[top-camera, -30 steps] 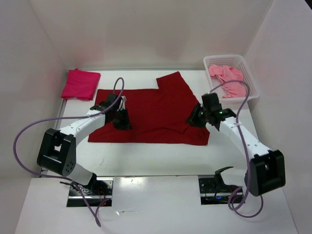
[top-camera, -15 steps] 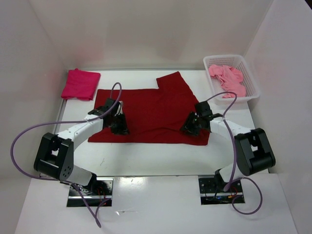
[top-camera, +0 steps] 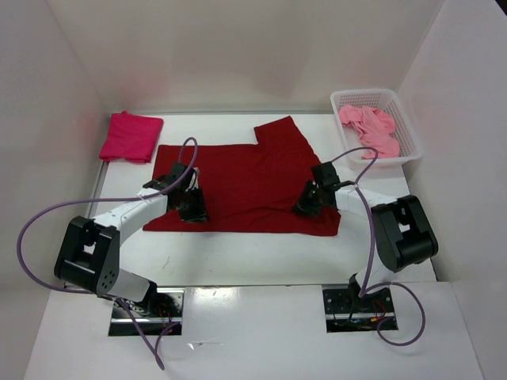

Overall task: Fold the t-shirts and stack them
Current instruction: Grap the side of the flattened tshirt furthest away from the robot with both arms

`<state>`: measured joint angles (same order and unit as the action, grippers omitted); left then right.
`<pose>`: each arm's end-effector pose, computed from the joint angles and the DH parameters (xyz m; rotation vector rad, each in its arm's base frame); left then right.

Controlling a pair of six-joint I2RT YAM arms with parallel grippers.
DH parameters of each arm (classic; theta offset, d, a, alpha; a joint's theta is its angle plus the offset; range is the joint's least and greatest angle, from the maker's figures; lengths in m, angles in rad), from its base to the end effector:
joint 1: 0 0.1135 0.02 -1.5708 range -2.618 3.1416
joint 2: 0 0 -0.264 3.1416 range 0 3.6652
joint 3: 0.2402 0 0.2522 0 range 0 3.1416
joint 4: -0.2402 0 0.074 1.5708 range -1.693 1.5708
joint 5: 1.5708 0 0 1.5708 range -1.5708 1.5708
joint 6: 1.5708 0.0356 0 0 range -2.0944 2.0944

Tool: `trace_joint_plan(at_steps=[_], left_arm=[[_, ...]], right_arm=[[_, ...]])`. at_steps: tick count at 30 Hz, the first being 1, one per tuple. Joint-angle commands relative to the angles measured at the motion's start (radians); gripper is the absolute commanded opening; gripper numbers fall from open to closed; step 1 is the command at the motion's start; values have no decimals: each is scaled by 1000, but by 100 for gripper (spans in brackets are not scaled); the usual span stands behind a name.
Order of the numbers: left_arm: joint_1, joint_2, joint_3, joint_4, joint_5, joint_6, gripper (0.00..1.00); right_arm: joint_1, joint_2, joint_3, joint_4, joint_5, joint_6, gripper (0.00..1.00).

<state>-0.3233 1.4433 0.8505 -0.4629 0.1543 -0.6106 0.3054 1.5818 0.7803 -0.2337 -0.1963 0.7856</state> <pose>0.2608 -0.0932 0.1933 -0.3327 2.6850 -0.5075 0.2764 0.0944 0.1496 0.5750 2.6572 0.6157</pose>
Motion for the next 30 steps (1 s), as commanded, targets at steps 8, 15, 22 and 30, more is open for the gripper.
trace_joint_plan(at_steps=[8,15,22,30], left_arm=[[1,-18,10,10,-15,-18,35],[1,-18,39,10,-33,-18,35],[1,-9,93,10,-52,-28,35],[110,72,252,21,-82,-18,39]], right_arm=[[27,62,187,22,17,-31,13],[28,237,375,-10,35,-72,13],[66,371,563,-42,46,-91,35],[66,371,666,-64,55,-124,43]])
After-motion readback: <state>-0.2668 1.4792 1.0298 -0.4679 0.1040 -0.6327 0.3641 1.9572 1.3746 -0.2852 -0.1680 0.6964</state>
